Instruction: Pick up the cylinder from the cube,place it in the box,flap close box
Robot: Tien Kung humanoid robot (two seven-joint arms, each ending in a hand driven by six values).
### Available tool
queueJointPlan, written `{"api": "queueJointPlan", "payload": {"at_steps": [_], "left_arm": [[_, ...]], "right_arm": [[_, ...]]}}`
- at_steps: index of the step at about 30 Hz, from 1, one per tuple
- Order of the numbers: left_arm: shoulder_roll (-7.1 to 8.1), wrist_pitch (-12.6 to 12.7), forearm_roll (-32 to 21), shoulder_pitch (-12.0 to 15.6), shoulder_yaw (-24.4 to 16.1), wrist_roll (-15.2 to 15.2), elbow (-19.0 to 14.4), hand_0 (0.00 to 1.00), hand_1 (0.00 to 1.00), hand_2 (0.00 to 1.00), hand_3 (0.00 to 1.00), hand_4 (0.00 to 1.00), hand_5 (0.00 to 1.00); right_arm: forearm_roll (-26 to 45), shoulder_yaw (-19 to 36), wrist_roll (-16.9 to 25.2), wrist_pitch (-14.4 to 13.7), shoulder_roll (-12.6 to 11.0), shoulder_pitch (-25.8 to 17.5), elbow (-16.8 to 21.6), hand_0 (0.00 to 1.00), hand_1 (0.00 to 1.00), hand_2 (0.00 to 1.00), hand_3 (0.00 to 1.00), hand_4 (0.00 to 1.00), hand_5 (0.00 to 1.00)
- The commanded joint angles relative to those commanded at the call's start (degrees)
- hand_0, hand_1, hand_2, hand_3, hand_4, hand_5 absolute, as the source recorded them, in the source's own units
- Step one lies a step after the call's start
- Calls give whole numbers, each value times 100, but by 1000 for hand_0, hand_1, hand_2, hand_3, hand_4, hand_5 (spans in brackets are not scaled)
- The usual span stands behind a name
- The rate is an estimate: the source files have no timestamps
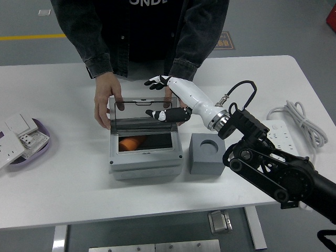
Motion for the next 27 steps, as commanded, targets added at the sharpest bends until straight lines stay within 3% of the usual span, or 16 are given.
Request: {"api": "queueJointPlan", "payload": {"at_steps": [6, 11, 17, 27], "left_arm": [[1, -7, 32, -15, -13, 2, 0, 612, 619, 582, 634, 672, 198], [-6, -9, 28, -13, -2, 8, 0, 612, 620, 583, 635, 673, 198], [-14, -4, 17, -11, 2, 9, 0, 612, 620, 582, 634, 673, 199], [-25, -3, 9, -17, 2, -5, 0, 612, 620, 583, 635, 673, 199]], "right_arm": [[133, -80, 159, -21, 127, 262, -543, 785, 699, 696, 747, 822, 291], [141, -191, 182, -29, 179, 336, -701, 780, 697, 690, 740, 820, 292], [61, -311, 143, -29, 119, 247, -532, 776, 694, 688, 738, 817, 291], [-173, -463, 14, -17, -124, -117, 129, 770, 692, 686, 738, 813, 291]]}}
